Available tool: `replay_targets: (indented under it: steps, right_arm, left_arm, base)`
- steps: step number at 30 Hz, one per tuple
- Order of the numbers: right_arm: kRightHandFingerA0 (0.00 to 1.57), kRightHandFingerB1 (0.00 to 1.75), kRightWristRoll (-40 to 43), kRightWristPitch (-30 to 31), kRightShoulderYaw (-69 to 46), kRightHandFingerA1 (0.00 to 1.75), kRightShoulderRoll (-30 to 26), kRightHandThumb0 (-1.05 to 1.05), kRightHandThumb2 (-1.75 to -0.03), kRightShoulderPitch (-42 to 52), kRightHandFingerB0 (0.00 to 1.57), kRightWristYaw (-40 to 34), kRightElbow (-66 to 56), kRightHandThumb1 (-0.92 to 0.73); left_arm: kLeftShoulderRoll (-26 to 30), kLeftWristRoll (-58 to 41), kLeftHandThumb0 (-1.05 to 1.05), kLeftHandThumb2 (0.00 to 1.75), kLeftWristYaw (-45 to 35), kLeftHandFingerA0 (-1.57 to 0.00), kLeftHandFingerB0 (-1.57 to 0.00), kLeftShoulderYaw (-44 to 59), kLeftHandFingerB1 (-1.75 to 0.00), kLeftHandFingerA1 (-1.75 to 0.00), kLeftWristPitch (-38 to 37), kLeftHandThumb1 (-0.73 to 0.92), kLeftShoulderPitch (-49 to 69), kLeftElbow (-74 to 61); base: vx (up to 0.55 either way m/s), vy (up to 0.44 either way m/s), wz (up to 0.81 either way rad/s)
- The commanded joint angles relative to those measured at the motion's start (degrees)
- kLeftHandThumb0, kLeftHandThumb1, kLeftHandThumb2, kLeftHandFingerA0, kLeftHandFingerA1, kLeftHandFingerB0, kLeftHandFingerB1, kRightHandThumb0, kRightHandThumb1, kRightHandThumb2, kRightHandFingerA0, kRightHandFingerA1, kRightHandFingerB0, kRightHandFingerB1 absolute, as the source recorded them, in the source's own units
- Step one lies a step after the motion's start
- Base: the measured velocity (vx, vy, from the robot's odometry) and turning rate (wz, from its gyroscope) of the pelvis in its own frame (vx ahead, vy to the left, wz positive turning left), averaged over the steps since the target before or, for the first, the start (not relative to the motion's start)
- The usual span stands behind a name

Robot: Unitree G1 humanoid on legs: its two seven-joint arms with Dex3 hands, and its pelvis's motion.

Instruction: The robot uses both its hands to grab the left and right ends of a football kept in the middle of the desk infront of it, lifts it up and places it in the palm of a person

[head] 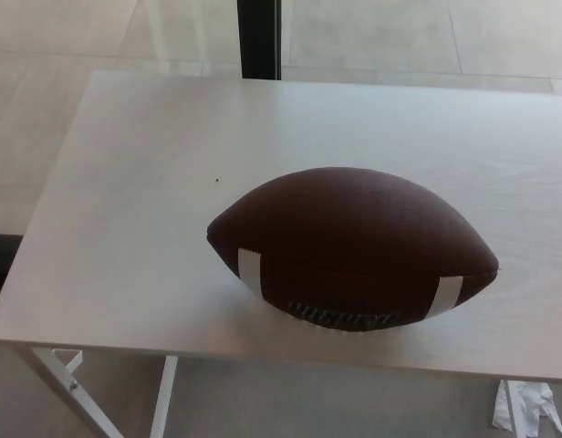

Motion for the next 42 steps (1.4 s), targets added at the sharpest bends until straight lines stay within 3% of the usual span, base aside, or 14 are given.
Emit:
replay_targets:
  steps: [1, 5, 8, 11, 12, 14, 16, 17, 18, 20, 26, 28, 31, 42]
  right_arm:
    - [0.42, 0.29, 15.0, 2.9, -12.0, 0.56, -1.6, -0.85, -0.65, 1.3, 0.06, 6.3, -8.2, -0.85]
    - [0.32, 0.18, 20.0, 9.6, -16.5, 0.59, -1.5, -0.84, -1.08, -3.1, 0.06, 3.8, -15.7, -0.69]
    - [0.38, 0.29, 20.7, 11.3, -18.1, 0.53, -2.2, -0.88, -0.68, -6.1, 0.08, 0.9, -23.0, -0.88]
    - [0.35, 0.41, 21.8, 13.1, -19.4, 0.6, -2.8, -0.92, -1.08, -10.2, 0.1, -1.5, -27.5, -0.75]
    - [0.39, 0.3, 22.8, 13.9, -19.8, 0.53, -2.7, -0.82, -0.66, -11.5, 0.11, -1.8, -28.4, -0.87]
    - [0.35, 0.31, 25.5, 17.8, -19.7, 0.54, -2.8, -0.82, -0.67, -16.5, 0.09, -4.1, -33.8, -0.89]
    - [0.38, 0.42, 24.9, 19.3, -19.3, 0.62, -2.6, -0.86, -1.09, -18.9, 0.09, -5.8, -36.2, -0.74]
    - [0.47, 0.36, 24.1, 20.0, -16.7, 0.55, -1.8, -0.85, -0.66, -22.5, 0.2, -8.3, -40.5, -0.88]
    - [0.39, 0.47, 23.1, 19.6, -14.6, 0.59, -1.3, -0.84, -1.09, -25.2, 0.14, -9.1, -43.1, -0.72]
    - [0.45, 0.38, 22.6, 20.3, -13.8, 0.49, -0.9, -0.85, -0.66, -26.6, 0.26, -9.2, -44.5, -0.88]
    - [0.24, 0.43, 14.8, 21.4, -0.9, 0.48, 3.4, -0.88, -1.02, -33.1, 0.21, -11.4, -54.4, -0.68]
    - [0.27, 0.27, 13.5, 23.0, 3.5, 0.36, 6.3, -0.86, -0.68, -33.6, 0.2, -12.3, -57.0, -0.91]
    - [0.26, 0.27, 15.2, 25.1, 7.9, 0.34, 9.6, -0.89, -0.68, -31.7, 0.19, -10.5, -59.6, -0.89]
    - [0.2, 0.4, 14.2, 26.5, 18.3, 0.49, 22.2, -0.8, -1.01, -23.9, 0.15, -11.1, -59.2, -0.75]
  left_arm:
    - [0.8, -13.8, -0.74, 0.9, -5.2, -0.66, -0.39, 11.3, -0.52, -0.66, 1.3, 0.5, -0.7, -4.5]
    - [1.0, -13.1, -0.81, 0.61, -1.6, -0.73, -0.49, 12.7, -0.39, -0.49, -0.5, 0.69, -4.3, -8.4]
    - [2.5, -12.8, -0.79, 0.62, -0.8, -0.74, -0.47, 12.1, -0.37, -0.48, 3.0, 0.74, -7.6, -16.0]
    - [3.6, -14.1, -0.82, 0.62, 0.6, -0.82, -0.55, 12.0, -0.37, -0.45, 7.3, 0.7, -12.2, -22.3]
    - [3.9, -14.3, -0.86, 0.62, 0.1, -0.81, -0.56, 11.8, -0.37, -0.46, 7.2, 0.69, -13.2, -23.1]
    - [5.2, -16.1, -0.95, 0.62, 1.1, -0.88, -0.67, 11.1, -0.4, -0.46, 10.7, 0.61, -19.2, -28.0]
    - [5.8, -15.8, -0.96, 0.64, 0.8, -0.84, -0.63, 10.0, -0.42, -0.47, 12.1, 0.6, -21.1, -30.5]
    - [5.9, -17.0, -0.88, 0.62, 2.5, -0.75, -0.54, 8.6, -0.36, -0.42, 15.1, 0.66, -25.3, -35.1]
    - [5.7, -17.7, -0.84, 0.62, 3.5, -0.67, -0.51, 7.4, -0.37, -0.43, 16.7, 0.68, -28.3, -38.7]
    - [5.2, -18.2, -0.79, 0.62, 3.7, -0.57, -0.45, 7.2, -0.37, -0.46, 17.8, 0.72, -29.4, -40.7]
    - [2.3, -20.8, -0.68, 0.64, 5.1, -0.31, -0.25, 2.2, -0.37, -0.5, 23.2, 0.84, -39.9, -48.0]
    - [0.3, -20.1, -0.72, 0.64, 4.9, -0.34, -0.27, -0.6, -0.41, -0.55, 23.5, 0.82, -40.4, -50.0]
    - [-3.4, -20.1, -0.69, 1.07, 5.6, -0.37, -0.15, -4.6, -0.49, -0.64, 25.4, 0.64, -38.5, -54.8]
    - [-10.3, -16.8, -0.76, 0.66, 5.0, -0.31, -0.24, -15.3, -0.42, -0.6, 25.9, 0.85, -32.9, -58.2]
  base:
    - [0.0, 0.0, 0.0]
    - [0.0, 0.0, 0.0]
    - [0.0, 0.0, 0.0]
    - [0.0, 0.0, 0.0]
    - [0.0, 0.0, 0.0]
    - [0.0, 0.0, 0.0]
    - [0.0, 0.0, 0.0]
    - [0.0, 0.0, 0.0]
    - [0.0, 0.0, 0.0]
    - [0.0, 0.0, 0.0]
    - [0.0, 0.0, 0.0]
    - [0.0, 0.0, 0.0]
    - [0.0, 0.0, 0.0]
    - [0.0, 0.0, 0.0]
